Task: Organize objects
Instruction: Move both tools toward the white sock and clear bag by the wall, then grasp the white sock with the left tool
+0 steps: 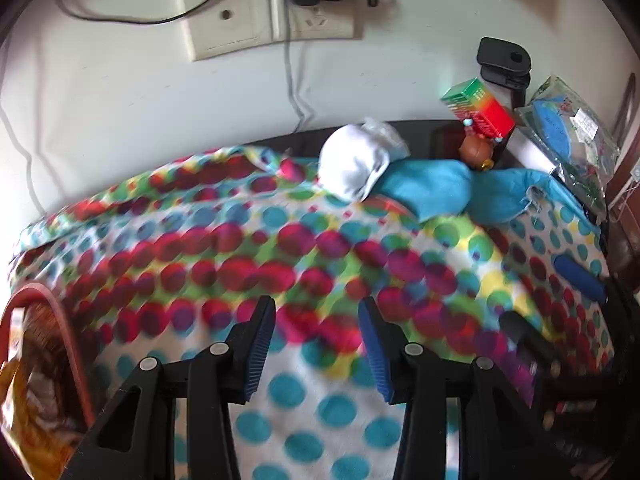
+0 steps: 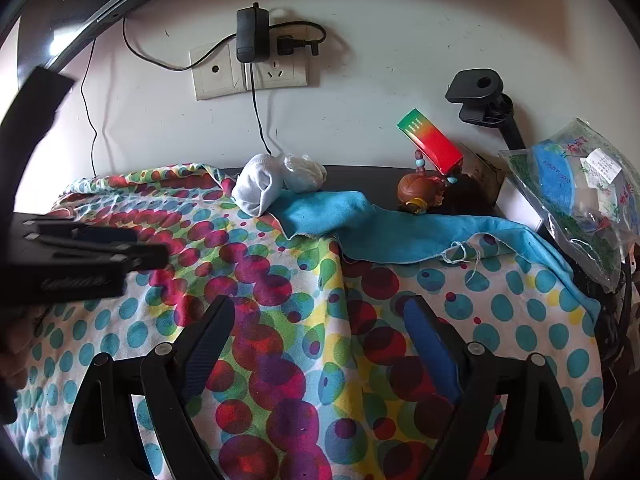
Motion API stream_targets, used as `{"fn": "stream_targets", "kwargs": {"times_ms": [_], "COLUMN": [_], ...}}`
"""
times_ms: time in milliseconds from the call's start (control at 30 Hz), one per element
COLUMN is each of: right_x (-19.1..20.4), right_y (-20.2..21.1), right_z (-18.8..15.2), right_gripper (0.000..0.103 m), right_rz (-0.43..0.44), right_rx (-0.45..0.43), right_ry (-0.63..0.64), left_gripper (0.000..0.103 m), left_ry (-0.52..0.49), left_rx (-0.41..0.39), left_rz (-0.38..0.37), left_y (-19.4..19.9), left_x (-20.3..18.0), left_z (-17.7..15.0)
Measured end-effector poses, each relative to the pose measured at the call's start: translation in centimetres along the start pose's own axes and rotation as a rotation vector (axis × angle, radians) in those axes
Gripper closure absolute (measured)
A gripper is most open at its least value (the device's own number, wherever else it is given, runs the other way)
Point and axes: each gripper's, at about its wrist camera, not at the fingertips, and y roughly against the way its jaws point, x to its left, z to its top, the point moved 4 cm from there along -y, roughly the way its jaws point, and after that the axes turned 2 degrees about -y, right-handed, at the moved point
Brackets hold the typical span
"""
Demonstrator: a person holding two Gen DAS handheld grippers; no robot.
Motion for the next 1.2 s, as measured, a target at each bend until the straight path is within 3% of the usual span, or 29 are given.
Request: {"fn": "stream_targets", "kwargs": {"times_ms": [233, 433, 667, 700, 767, 933, 1200], "right_x": [-0.9, 0.0, 0.1, 0.1, 0.2, 0.2, 0.1], "right_y": [-0.2, 0.0, 0.1, 0.1, 0.0, 0.0, 0.0], "right_z": [0.0, 0.0, 0.0, 0.1, 0.1, 0.1, 0.1], "right_gripper": [0.012, 0.01, 0.008, 0.008, 0.008, 0.007, 0.007], "right_rz": [-0.002, 0.009, 0.018, 0.017, 0.019, 0.019, 0.032], "right_rx": [0.01, 0.006, 0.004, 0.004, 0.008, 0.005, 0.002], "right_ry": [-0.046, 0.002, 0.004, 0.004, 0.006, 0.007, 0.008], "left_gripper": [0.059, 0.059, 0.059, 0.059, 0.059, 0.057, 0.055], "left_ry": [0.061, 0.054, 0.005, 0.003, 0.033, 0.081, 0.011], "left_rx": [-0.02, -0.044, -0.1, -0.103, -0.114, -0.113, -0.127], "left_rz": [-0.141, -0.179, -0.141, -0.163, -0.197, -0.192, -0.171], "left_y": [-4.7, -7.1, -8.2, -8.1, -8.1, -8.5, -8.1], "left_x": [-0.9, -1.7, -1.8, -1.7, -1.3, -0.6, -0.4], "left_z": [4.0, 6.3, 7.2, 7.2, 7.4, 8.3, 7.7]}}
